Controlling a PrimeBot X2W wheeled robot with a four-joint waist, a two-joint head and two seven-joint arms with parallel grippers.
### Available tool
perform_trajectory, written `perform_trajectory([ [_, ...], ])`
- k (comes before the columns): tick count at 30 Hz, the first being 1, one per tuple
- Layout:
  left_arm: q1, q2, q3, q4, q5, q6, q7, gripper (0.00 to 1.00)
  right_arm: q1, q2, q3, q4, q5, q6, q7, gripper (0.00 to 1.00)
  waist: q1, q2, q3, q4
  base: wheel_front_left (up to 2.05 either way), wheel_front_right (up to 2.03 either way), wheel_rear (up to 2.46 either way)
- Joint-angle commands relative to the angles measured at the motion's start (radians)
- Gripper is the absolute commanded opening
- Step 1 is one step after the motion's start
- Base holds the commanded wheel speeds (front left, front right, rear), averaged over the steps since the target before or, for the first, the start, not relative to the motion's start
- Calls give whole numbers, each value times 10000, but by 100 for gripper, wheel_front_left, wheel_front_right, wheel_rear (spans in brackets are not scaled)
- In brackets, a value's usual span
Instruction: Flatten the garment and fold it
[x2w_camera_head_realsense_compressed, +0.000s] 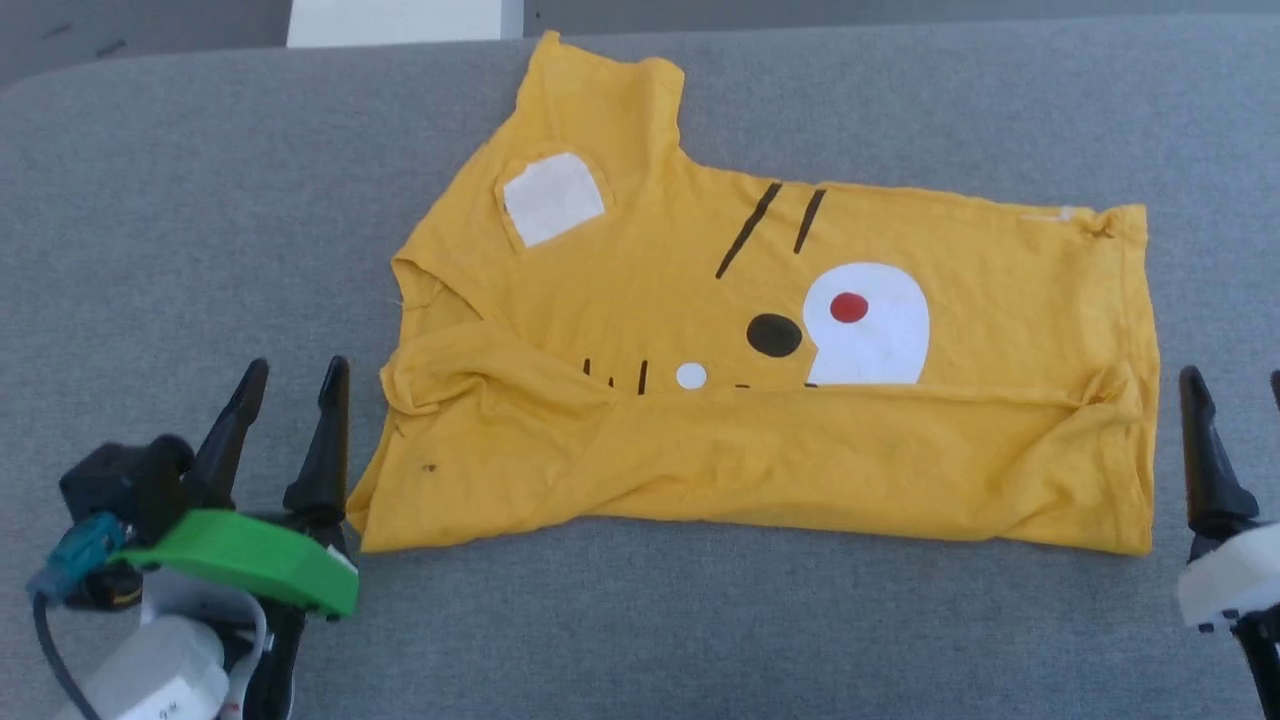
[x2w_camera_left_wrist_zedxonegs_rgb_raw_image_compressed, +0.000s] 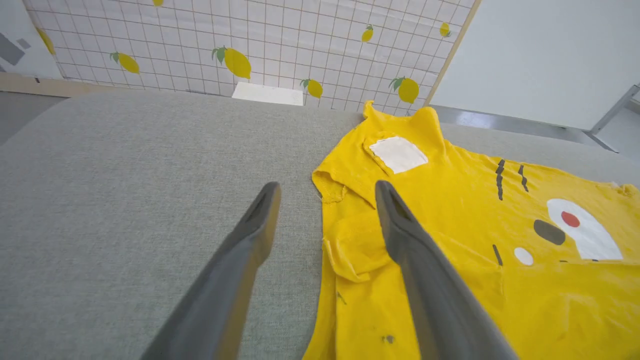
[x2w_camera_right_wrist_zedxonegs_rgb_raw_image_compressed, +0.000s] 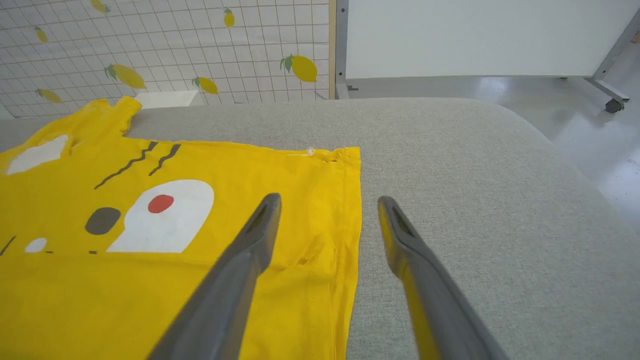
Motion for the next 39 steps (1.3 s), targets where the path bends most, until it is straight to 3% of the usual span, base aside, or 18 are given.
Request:
perform_trajectory([
  [1,438,-156,254,-282,318,256,-82,100,263,269,-142,-250,-261,-15,-274,100,0,0,-471,134,0,0,0],
  [7,2146,-942,1138,-1176,1663,909,-103,100,1083,919,-641,-697,-909,-15,-1387,100,0,0,-838,218,0,0,0],
  [13,3263,-1555,1562,-1252,2215,991,-105,100,1684,963,-641,-268,-271,-15,-1995,100,0,0,-1116,238,0,0,0],
  [18,3065,-1360,1202,-993,2377,753,362,100,1675,965,-655,-165,-488,-15,-2092,100,0,0,-1156,281,0,0,0],
  [28,1214,-917,107,26,2374,181,3264,100,1381,966,-399,-187,-547,-15,-1971,100,0,0,-658,243,0,0,0],
  [39,893,-990,25,658,1848,310,4427,100,1287,967,-404,-121,-517,-15,-1976,100,0,0,-59,50,0,0,0],
])
